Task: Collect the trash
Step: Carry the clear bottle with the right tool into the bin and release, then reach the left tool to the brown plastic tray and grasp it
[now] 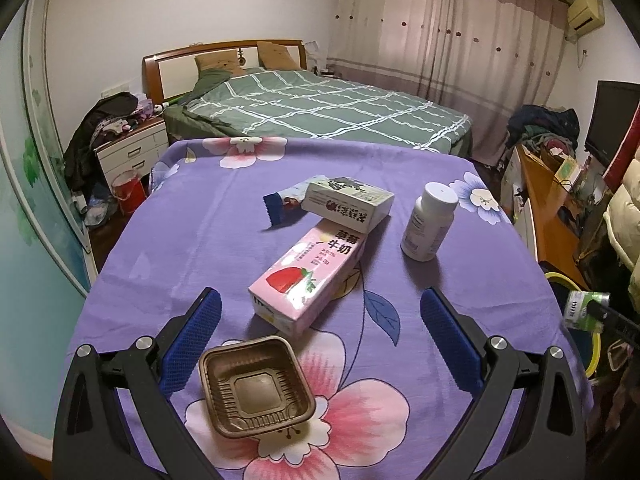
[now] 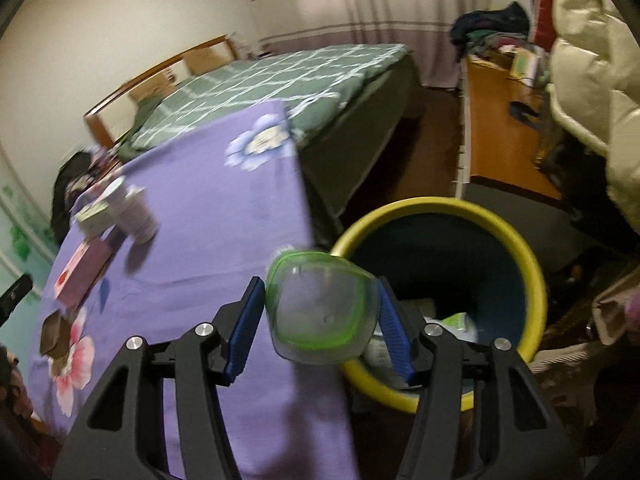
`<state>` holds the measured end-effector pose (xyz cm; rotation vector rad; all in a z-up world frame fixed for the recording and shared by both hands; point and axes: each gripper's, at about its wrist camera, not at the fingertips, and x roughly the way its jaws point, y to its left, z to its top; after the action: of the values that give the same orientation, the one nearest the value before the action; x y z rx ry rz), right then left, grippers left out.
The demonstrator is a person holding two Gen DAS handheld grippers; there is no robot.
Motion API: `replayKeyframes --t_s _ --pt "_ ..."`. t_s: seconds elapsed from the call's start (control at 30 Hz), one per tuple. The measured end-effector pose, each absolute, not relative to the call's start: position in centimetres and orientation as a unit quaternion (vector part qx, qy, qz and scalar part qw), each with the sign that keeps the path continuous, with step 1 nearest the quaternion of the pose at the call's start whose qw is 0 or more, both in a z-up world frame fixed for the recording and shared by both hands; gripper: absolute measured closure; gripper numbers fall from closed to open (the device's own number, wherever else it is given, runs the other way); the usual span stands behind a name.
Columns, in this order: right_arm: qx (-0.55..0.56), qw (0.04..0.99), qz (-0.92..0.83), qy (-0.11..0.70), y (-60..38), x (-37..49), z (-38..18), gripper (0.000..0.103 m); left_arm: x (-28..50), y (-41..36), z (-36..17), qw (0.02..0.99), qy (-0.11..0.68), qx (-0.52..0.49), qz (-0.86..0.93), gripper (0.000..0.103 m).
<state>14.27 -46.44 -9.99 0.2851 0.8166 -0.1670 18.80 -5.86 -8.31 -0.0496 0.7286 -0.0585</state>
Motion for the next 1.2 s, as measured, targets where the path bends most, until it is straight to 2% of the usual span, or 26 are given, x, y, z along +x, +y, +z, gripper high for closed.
replayKeyframes --t_s 0.37,0.5,0.67,1.2 --pt "0.146 0.885 -0.164 0.41 -51.1 14.9 -12.4 0.051 19.0 -6.1 -8.5 0.932 0.36 -0.019 -0.026 0.005" --pt "0.154 0.881 -0.176 0.412 -51.8 15.1 -13.0 0.048 19.1 -6.0 -8.7 0.931 0.364 -0.018 -0.023 0.005" --pt "0.145 0.886 -0.167 0.408 -51.1 15.4 -12.8 0.042 18.9 -5.6 -9.3 0.928 0.371 -0.013 -0.015 0.005" --pt "0.124 0.888 -0.113 0.427 -47.0 17.1 -13.5 0.042 19.5 -2.6 -14.3 0.9 0.434 -0.022 0.044 0.005"
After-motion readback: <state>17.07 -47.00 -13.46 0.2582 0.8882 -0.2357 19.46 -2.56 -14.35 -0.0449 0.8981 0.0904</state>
